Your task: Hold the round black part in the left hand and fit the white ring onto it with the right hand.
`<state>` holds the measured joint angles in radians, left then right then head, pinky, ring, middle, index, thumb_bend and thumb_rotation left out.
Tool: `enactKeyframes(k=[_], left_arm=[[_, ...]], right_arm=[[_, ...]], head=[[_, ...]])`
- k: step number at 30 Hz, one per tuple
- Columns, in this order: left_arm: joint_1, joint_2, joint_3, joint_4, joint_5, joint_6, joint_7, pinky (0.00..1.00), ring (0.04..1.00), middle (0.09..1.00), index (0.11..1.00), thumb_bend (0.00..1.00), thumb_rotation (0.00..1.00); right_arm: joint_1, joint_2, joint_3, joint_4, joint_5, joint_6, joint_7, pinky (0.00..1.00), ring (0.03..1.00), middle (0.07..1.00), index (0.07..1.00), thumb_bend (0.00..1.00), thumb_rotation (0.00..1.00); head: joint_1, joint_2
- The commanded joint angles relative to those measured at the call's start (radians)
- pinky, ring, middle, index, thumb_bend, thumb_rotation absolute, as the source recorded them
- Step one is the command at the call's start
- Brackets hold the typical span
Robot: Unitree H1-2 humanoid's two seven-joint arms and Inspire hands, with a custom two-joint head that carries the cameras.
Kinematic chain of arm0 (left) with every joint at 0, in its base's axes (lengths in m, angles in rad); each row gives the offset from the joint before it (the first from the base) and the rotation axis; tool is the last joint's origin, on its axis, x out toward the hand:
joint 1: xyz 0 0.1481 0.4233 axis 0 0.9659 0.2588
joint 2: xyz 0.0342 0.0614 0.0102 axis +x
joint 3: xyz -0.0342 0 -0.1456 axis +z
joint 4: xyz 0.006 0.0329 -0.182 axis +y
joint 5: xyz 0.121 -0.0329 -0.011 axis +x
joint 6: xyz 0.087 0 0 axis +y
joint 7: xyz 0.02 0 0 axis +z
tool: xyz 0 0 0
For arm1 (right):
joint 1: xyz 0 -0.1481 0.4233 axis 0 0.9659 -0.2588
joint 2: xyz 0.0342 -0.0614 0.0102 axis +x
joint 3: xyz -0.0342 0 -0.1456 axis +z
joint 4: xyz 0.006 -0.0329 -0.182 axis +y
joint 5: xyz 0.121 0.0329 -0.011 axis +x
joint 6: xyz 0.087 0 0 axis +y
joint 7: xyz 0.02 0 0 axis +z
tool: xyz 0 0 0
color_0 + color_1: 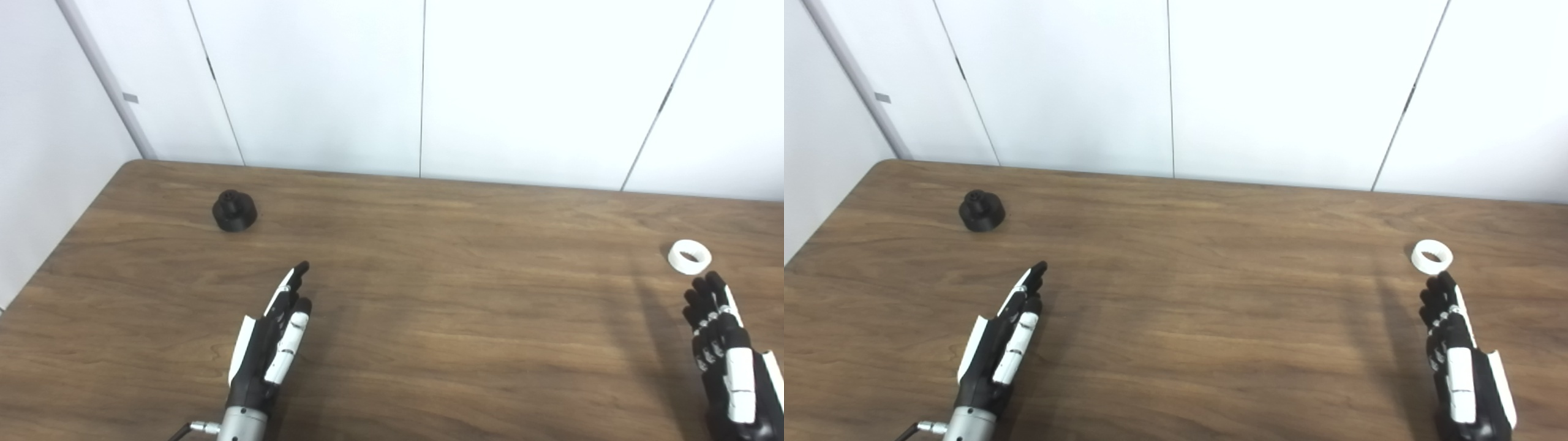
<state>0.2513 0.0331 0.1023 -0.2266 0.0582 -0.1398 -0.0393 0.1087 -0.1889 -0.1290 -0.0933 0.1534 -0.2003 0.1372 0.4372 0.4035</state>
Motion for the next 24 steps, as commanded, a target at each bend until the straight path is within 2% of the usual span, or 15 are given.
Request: enactKeyframes(k=[1,5,7,9,10,11,12,14,17,21,24], left_arm=[[0.077,-0.017,-0.018,0.012,0.000,-0.036,0.013,1.00,1.000,0.997,0.970,0.46,0.87],[0.079,-0.024,-0.015,0.007,-0.017,-0.021,0.013,1.00,1.000,0.996,0.967,0.46,0.85],[0.082,-0.029,-0.013,0.002,-0.021,-0.014,0.017,1.00,1.000,0.994,0.960,0.47,0.77],[0.087,-0.033,-0.014,-0.009,-0.007,-0.014,0.023,1.00,1.000,0.990,0.953,0.49,0.62],[0.089,-0.036,-0.014,-0.013,0.013,-0.020,0.034,1.00,1.000,0.990,0.952,0.50,0.57],[0.092,-0.041,-0.012,-0.019,0.034,-0.023,0.047,1.00,0.998,0.977,0.944,0.55,0.46],[0.095,-0.043,-0.013,-0.021,0.047,-0.025,0.058,0.98,0.987,0.966,0.938,0.58,0.41],[0.099,-0.056,-0.011,-0.042,0.102,-0.003,0.094,0.94,0.959,0.943,0.924,0.64,0.36],[0.094,-0.057,-0.006,-0.081,0.180,0.031,0.138,0.93,0.943,0.935,0.918,0.71,0.26],[0.059,-0.022,0.021,-0.127,0.280,0.094,0.173,0.92,0.927,0.917,0.909,0.81,0.22],[0.017,0.006,0.058,-0.162,0.323,0.167,0.180,0.93,0.928,0.916,0.911,0.81,0.23]], right_arm=[[0.033,0.006,0.003,0.078,0.003,-0.031,0.004,1.00,0.996,0.987,1.000,0.44,1.00],[0.034,0.007,0.003,0.076,0.010,-0.023,0.006,1.00,0.998,0.989,1.000,0.43,1.00],[0.034,0.007,0.004,0.078,0.015,-0.023,0.009,1.00,0.996,0.991,1.000,0.43,1.00],[0.034,0.007,0.004,0.081,0.016,-0.027,0.010,1.00,0.997,0.992,1.000,0.41,1.00],[0.033,0.007,0.005,0.082,0.016,-0.027,0.011,1.00,0.997,0.993,1.000,0.40,1.00],[0.033,0.007,0.005,0.084,0.016,-0.031,0.013,1.00,0.996,0.994,1.000,0.39,1.00],[0.033,0.007,0.005,0.085,0.016,-0.034,0.014,1.00,0.995,0.993,1.000,0.39,1.00],[0.034,0.006,0.003,0.087,0.012,-0.038,0.011,1.00,0.991,0.989,1.000,0.40,1.00],[0.037,0.004,0.000,0.081,0.007,-0.032,0.007,1.00,0.986,0.981,1.000,0.40,1.00],[0.038,-0.003,0.000,0.089,0.010,-0.034,0.014,1.00,0.985,0.984,1.000,0.38,1.00],[0.038,-0.003,0.002,0.095,0.004,-0.040,0.012,1.00,0.982,0.979,1.000,0.37,1.00]], head=[[0.000,0.000],[0.000,0.000],[-0.016,0.003],[-0.016,0.003],[-0.016,0.003],[-0.026,0.004],[-0.026,0.004],[-0.031,0.006],[-0.029,0.011],[-0.025,0.012],[-0.025,0.012]])
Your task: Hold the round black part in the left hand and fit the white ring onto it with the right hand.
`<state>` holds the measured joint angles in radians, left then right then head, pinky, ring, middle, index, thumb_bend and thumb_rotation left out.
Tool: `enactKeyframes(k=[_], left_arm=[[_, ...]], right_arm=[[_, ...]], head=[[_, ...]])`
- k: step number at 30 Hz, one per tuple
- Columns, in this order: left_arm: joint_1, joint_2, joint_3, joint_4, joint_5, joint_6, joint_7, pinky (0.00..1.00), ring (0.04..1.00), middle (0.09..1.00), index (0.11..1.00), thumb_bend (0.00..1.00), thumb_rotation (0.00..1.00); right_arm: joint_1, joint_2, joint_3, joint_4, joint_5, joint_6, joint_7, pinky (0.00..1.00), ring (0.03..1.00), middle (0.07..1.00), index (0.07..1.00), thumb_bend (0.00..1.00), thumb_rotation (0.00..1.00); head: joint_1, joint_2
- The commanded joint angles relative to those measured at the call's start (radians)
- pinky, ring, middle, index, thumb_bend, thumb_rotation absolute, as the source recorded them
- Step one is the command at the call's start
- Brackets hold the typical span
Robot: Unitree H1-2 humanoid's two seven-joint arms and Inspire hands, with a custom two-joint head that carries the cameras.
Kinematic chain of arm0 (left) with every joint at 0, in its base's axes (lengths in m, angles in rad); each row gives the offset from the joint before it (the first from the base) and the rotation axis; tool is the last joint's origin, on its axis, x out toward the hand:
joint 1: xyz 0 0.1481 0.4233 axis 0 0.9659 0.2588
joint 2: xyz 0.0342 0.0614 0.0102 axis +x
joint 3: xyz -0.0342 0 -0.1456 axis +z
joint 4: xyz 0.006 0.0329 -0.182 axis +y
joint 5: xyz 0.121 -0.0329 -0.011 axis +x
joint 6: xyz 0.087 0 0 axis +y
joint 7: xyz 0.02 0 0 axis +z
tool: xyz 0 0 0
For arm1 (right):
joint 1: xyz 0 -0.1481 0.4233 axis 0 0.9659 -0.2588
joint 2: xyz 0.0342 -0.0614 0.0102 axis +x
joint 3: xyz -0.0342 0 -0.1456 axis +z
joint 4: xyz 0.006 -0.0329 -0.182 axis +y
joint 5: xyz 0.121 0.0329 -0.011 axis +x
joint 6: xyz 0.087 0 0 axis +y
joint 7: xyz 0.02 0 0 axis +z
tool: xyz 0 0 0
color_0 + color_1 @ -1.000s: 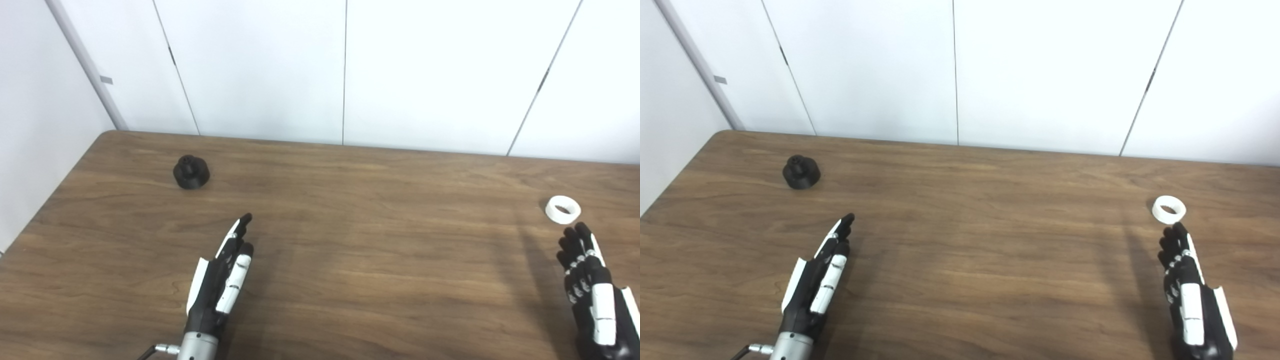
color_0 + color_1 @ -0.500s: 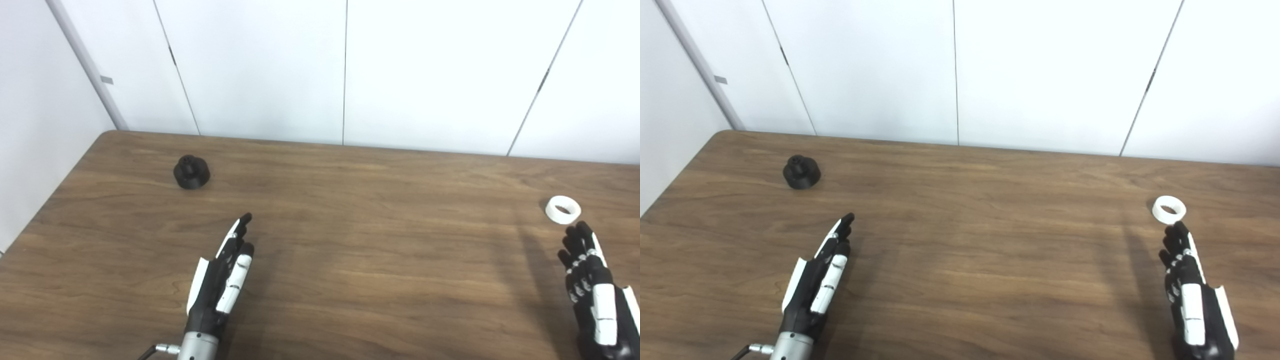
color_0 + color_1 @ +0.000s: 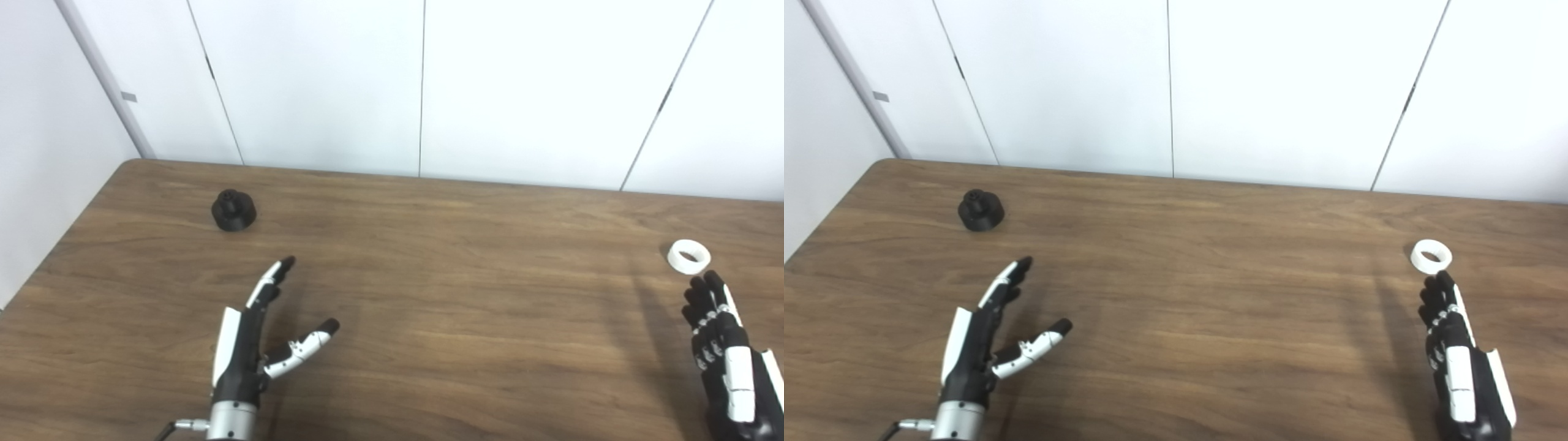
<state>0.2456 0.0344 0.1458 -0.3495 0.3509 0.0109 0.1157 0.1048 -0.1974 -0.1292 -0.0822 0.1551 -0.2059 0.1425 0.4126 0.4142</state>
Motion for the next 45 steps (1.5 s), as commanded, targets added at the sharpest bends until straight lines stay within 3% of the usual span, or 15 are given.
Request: enactKeyframes(k=[1,7,13,20,30,35,45], left_arm=[[0.006,0.019,0.028,-0.046,0.053,0.038,0.027,0.92,0.924,0.913,0.908,0.80,0.23],[-0.084,0.107,0.099,-0.079,0.143,0.147,0.005,0.83,0.886,0.899,0.895,0.79,0.25],[-0.175,0.211,0.128,-0.086,0.213,0.276,-0.024,0.91,0.945,0.937,0.904,0.78,0.27],[-0.269,0.303,0.132,-0.032,0.240,0.347,-0.042,0.92,0.970,0.942,0.887,0.79,0.27],[-0.370,0.380,0.091,0.088,0.265,0.389,-0.056,0.94,0.956,0.928,0.867,0.82,0.31],[-0.423,0.396,0.061,0.151,0.262,0.412,-0.059,0.99,0.960,0.931,0.867,0.83,0.32],[-0.498,0.425,0.005,0.316,0.259,0.402,-0.051,1.00,0.949,0.912,0.848,0.86,0.31]], right_arm=[[0.042,0.005,0.003,0.085,-0.001,-0.036,0.006,1.00,0.981,0.979,1.000,0.38,1.00],[0.042,0.004,0.007,0.075,-0.011,-0.017,0.000,1.00,0.984,0.980,1.000,0.38,1.00],[0.038,0.005,0.009,0.089,-0.005,-0.029,0.005,1.00,0.985,0.983,1.000,0.36,1.00],[0.042,0.008,0.012,0.076,-0.008,-0.020,0.001,1.00,0.990,0.984,1.000,0.35,1.00],[0.048,0.016,0.012,0.067,-0.005,-0.022,-0.002,1.00,0.982,0.977,1.000,0.32,1.00],[0.049,0.014,0.014,0.069,-0.009,-0.028,0.000,1.00,0.982,0.979,1.000,0.34,1.00],[0.053,0.018,0.016,0.056,-0.033,-0.023,-0.011,1.00,0.970,0.970,1.000,0.37,1.00]], head=[[0.000,0.001],[0.009,-0.001],[0.006,-0.001],[0.002,0.004],[-0.009,0.010],[-0.016,0.016],[-0.026,0.024]])
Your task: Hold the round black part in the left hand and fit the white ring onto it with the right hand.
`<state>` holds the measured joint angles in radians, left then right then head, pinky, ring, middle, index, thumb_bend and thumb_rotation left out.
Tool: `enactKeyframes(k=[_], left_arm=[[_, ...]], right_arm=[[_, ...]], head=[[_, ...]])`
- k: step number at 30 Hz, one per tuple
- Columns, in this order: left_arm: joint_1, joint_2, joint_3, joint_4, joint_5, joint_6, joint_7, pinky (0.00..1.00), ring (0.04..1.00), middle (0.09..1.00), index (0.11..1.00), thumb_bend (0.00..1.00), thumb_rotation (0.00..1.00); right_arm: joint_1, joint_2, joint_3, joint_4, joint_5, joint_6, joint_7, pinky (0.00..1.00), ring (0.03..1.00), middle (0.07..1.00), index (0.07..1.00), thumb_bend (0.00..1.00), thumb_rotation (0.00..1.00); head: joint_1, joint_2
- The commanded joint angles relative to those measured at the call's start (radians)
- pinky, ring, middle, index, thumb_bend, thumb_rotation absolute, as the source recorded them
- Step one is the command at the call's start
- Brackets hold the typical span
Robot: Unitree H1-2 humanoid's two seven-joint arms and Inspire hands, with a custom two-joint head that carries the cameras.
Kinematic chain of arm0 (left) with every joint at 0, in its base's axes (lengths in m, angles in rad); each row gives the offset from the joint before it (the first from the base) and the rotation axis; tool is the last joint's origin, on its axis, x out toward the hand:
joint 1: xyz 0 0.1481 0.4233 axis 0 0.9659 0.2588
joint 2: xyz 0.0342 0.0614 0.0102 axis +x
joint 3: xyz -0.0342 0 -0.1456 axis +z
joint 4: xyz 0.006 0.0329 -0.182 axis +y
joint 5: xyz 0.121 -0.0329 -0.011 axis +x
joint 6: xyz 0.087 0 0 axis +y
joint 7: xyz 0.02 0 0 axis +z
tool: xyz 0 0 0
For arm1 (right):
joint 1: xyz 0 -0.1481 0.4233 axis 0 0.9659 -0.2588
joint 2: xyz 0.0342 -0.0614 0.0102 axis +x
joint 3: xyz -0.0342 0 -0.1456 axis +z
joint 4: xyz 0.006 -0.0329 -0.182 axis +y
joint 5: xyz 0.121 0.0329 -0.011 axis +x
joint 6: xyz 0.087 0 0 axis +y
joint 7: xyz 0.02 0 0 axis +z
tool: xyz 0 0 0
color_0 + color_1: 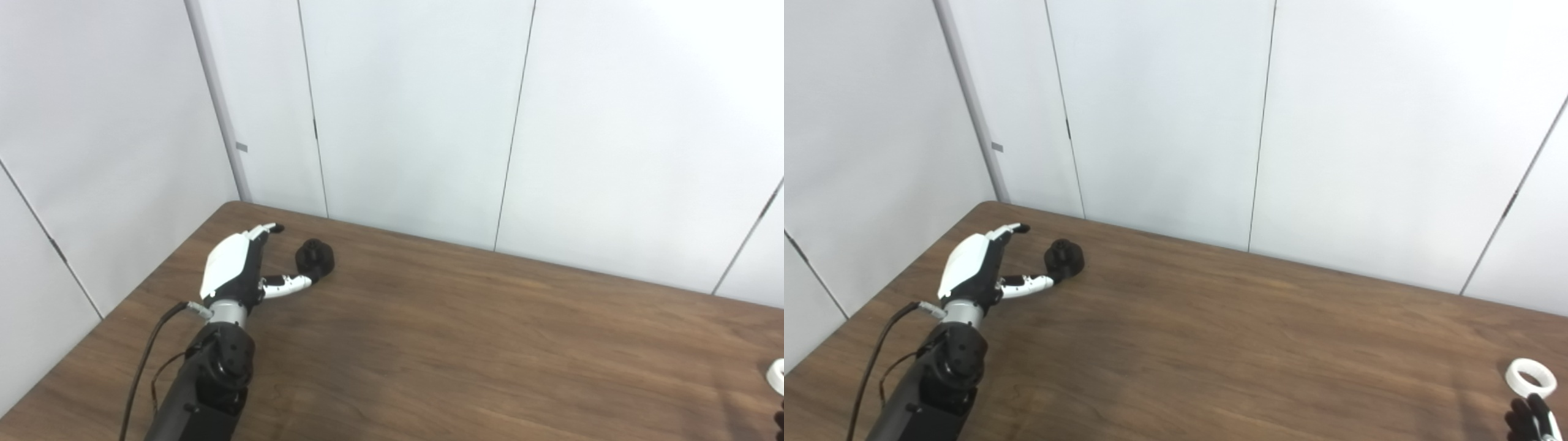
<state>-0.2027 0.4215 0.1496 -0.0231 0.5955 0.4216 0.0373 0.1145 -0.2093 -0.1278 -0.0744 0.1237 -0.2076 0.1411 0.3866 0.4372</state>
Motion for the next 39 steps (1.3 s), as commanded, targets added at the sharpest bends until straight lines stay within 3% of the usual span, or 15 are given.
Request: enactKeyframes(k=[1,27,39], left_arm=[[-0.059,0.041,-0.004,0.007,0.015,-0.011,0.030,1.00,0.948,0.911,0.846,0.86,0.31],[-0.237,0.096,-0.089,0.366,0.003,-0.009,0.075,1.00,0.958,0.920,0.841,0.90,0.31],[-0.292,0.113,-0.129,0.415,-0.011,0.016,0.050,1.00,0.964,0.918,0.821,0.91,0.31]], right_arm=[[0.045,0.031,0.014,0.044,0.001,-0.014,-0.009,1.00,0.970,0.970,1.000,0.37,1.00],[0.053,0.048,0.016,0.033,-0.015,-0.010,-0.018,1.00,0.942,0.951,1.000,0.41,1.00],[0.061,0.055,0.013,0.014,-0.020,0.002,-0.022,1.00,0.934,0.938,1.000,0.43,1.00]], head=[[0.001,0.002],[-0.026,0.011],[-0.036,0.016]])
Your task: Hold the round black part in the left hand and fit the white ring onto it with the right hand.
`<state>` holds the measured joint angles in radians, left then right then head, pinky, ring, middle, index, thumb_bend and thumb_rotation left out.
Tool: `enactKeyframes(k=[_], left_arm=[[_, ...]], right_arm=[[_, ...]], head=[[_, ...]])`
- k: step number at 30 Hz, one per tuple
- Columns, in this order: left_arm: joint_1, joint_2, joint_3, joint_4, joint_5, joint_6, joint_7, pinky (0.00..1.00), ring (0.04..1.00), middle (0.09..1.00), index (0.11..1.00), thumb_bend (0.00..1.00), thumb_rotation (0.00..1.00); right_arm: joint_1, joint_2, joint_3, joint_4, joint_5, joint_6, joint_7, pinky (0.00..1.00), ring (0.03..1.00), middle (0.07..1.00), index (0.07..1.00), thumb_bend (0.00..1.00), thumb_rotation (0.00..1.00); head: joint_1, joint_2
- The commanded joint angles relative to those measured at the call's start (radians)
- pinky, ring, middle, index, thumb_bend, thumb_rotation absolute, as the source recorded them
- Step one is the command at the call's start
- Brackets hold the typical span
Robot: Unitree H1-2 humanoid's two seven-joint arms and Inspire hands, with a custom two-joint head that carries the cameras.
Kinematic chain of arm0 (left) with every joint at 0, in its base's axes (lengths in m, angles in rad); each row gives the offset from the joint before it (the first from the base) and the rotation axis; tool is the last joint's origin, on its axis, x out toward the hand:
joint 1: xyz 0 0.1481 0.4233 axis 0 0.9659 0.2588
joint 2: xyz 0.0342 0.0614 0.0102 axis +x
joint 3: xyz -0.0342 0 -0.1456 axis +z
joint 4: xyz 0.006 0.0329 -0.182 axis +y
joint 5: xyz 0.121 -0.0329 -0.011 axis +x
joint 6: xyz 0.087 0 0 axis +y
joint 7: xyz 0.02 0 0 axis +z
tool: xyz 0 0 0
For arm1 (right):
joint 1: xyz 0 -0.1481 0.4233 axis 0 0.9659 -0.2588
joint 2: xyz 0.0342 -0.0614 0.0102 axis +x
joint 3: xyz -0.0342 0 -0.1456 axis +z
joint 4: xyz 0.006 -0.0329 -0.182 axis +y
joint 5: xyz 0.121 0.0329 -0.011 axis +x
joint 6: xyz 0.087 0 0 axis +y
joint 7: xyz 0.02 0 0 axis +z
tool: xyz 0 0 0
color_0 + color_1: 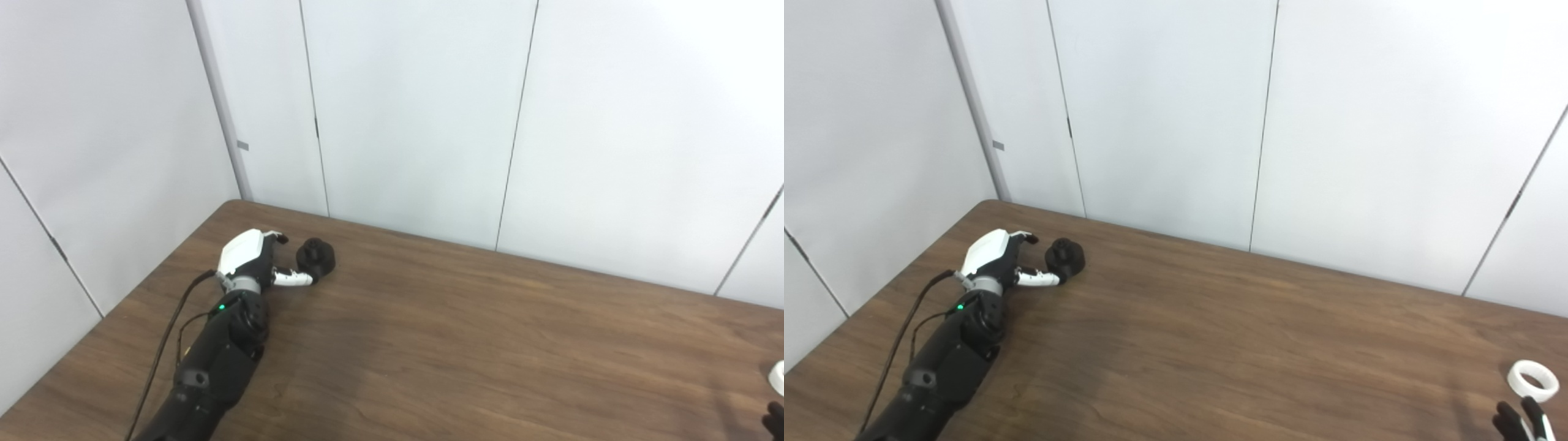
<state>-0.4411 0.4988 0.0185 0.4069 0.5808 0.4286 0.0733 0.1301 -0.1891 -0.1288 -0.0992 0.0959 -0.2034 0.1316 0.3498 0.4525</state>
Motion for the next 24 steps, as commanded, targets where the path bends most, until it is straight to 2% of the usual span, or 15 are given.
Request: enactKeyframes(k=[1,12,19,24], left_arm=[[-0.059,0.036,-0.001,-0.011,0.001,0.012,0.010,1.00,0.968,0.920,0.821,0.91,0.31],[-0.101,0.029,-0.044,0.036,-0.011,0.028,-0.001,1.00,0.969,0.917,0.811,0.91,0.31],[-0.115,0.020,-0.060,0.073,-0.024,0.031,0.003,1.00,0.957,0.904,0.797,0.92,0.32],[-0.114,0.022,-0.069,0.065,-0.023,0.038,-0.010,1.00,0.968,0.911,0.794,0.90,0.32]], right_arm=[[0.046,0.035,0.014,0.038,0.006,-0.004,-0.013,1.00,0.932,0.939,1.000,0.43,1.00],[0.056,0.039,0.014,0.019,0.006,0.021,-0.019,1.00,0.934,0.935,1.000,0.45,1.00],[0.054,0.039,0.013,0.024,0.013,0.009,-0.019,1.00,0.930,0.934,1.000,0.43,1.00],[0.057,0.038,0.013,0.021,0.011,0.006,-0.020,1.00,0.924,0.932,1.000,0.44,1.00]], head=[[0.001,0.001],[-0.003,0.005],[-0.004,0.006],[-0.004,0.009]])
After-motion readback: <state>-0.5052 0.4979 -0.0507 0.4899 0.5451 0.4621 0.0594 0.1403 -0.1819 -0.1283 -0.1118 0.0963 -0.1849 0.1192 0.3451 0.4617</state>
